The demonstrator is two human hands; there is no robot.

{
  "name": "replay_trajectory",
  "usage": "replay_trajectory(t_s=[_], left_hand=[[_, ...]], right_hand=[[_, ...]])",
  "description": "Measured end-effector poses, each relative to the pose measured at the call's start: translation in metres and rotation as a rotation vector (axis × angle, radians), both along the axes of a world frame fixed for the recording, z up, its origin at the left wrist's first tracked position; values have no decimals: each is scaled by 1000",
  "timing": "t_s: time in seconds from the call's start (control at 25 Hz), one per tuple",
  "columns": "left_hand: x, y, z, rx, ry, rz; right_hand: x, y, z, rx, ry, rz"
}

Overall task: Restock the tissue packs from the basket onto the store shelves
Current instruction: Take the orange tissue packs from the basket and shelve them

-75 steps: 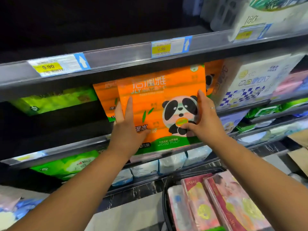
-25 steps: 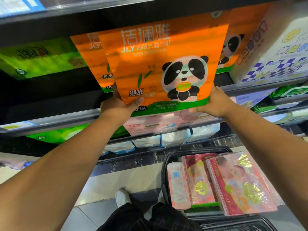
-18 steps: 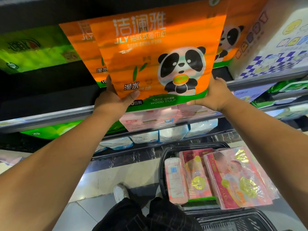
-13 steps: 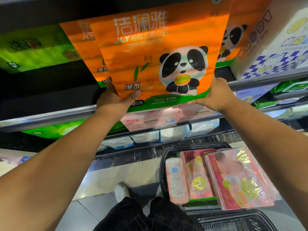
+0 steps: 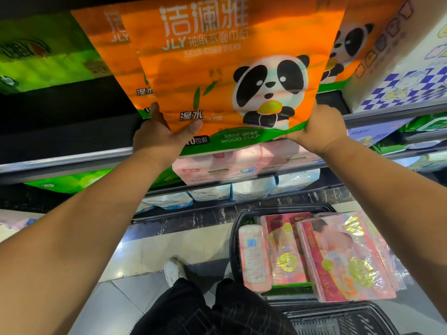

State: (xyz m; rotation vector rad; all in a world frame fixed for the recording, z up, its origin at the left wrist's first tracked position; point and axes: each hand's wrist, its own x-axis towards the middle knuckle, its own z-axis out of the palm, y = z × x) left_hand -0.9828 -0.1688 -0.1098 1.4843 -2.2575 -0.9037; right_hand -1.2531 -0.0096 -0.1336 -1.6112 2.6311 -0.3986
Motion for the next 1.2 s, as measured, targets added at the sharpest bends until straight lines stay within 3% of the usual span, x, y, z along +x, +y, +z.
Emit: replay_trajectory(t_s=[0.12, 0.28, 0.44, 0.52, 0.6, 0.76, 0.92, 1.2], left_hand=[[-4, -4, -2, 3, -2, 1], [5, 3, -10, 232, 167, -39], [13, 24, -17, 144, 152, -109], [8, 27, -13, 140, 299, -43], [4, 27, -5, 118, 429, 17], [1, 26, 16, 84, 443, 19], [2, 13, 42, 62, 602, 10], [18, 24, 74, 80, 552, -52]], right_hand=[[-2, -4, 1, 19, -27, -36], [1, -4, 1, 62, -98, -95], [5, 0, 8, 87, -165, -87], [6, 4, 9, 79, -309, -44], [13, 12, 18, 9, -592, 54], [26, 23, 31, -261, -915, 29], [38, 11, 56, -470, -872, -55], [49, 12, 92, -459, -907, -81]])
